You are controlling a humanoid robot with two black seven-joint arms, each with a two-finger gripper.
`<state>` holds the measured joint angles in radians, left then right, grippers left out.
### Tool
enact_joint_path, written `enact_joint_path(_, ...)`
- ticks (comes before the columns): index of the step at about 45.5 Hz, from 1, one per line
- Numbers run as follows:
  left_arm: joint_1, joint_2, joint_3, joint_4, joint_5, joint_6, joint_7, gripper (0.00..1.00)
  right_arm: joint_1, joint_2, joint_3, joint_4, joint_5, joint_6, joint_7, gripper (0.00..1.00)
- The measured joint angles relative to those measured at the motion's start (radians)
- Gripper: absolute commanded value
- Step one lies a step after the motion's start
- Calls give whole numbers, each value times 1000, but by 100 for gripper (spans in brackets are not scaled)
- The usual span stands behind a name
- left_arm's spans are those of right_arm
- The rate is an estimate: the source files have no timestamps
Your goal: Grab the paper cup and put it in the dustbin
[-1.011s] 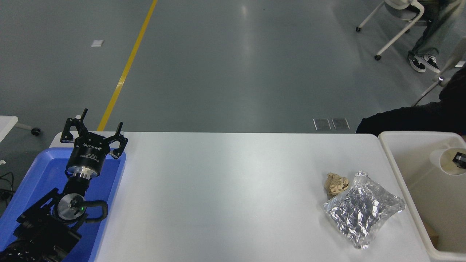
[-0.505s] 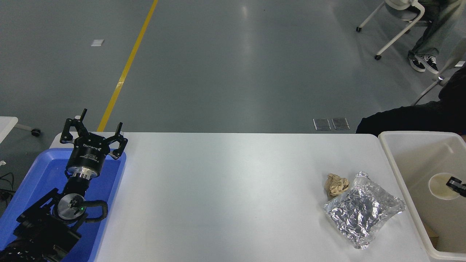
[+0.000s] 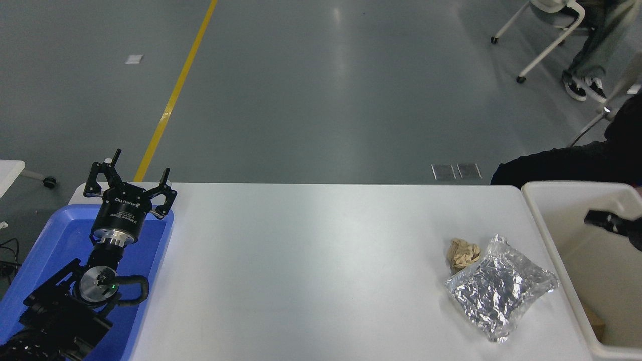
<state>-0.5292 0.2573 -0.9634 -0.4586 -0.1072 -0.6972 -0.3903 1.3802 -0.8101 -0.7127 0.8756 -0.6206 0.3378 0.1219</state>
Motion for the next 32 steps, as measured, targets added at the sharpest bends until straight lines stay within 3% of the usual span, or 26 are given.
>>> enact_joint_path(6, 0, 0, 0, 0, 0, 0, 0, 100, 318, 36, -176, 232, 68, 120, -5, 100)
enact_joint_path(14, 2, 0, 0, 1, -1, 2, -1, 100, 662, 194, -322, 466, 241, 292, -11, 100)
enact_joint_path(32, 3, 0, -2, 1, -3, 4, -5, 100, 977, 497, -373, 667, 525, 424, -17, 100)
